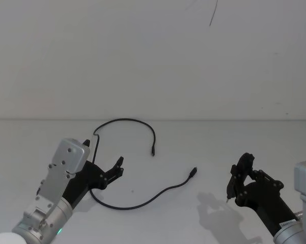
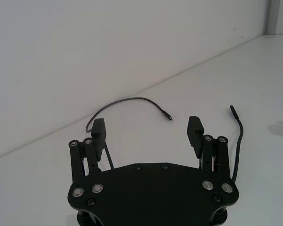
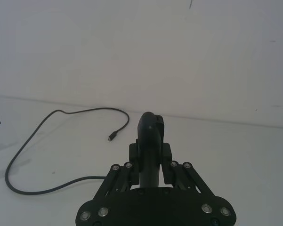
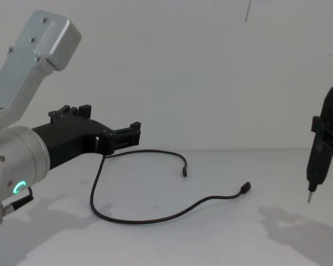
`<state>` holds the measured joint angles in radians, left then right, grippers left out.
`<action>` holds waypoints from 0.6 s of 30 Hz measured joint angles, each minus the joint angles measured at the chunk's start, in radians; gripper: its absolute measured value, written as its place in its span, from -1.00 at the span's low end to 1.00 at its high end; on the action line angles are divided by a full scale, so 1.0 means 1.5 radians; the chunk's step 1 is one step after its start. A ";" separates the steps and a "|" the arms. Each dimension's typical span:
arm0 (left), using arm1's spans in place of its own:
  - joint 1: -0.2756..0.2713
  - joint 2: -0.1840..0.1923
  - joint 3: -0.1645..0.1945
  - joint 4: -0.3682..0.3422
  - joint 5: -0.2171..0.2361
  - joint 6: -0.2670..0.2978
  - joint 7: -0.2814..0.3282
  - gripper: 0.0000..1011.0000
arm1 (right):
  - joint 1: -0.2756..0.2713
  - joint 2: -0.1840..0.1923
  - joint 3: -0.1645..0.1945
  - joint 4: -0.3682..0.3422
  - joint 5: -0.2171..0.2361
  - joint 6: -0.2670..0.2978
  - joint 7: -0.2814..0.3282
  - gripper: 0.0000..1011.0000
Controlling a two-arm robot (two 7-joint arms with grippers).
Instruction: Pick up the data cable with the one hand.
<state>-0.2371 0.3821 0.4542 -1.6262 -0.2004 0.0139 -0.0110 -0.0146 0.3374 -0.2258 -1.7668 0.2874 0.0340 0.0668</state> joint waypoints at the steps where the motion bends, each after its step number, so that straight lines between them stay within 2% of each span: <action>1: 0.000 0.000 0.000 0.000 0.000 0.000 0.000 0.98 | 0.000 0.000 0.000 0.000 0.000 0.000 0.000 -0.48; 18: 0.000 0.000 0.000 0.000 0.000 0.000 0.000 0.98 | 0.000 0.000 0.000 0.000 0.000 0.000 0.000 -0.48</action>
<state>-0.2371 0.3821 0.4542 -1.6263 -0.2004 0.0139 -0.0110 -0.0147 0.3375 -0.2258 -1.7668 0.2874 0.0341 0.0668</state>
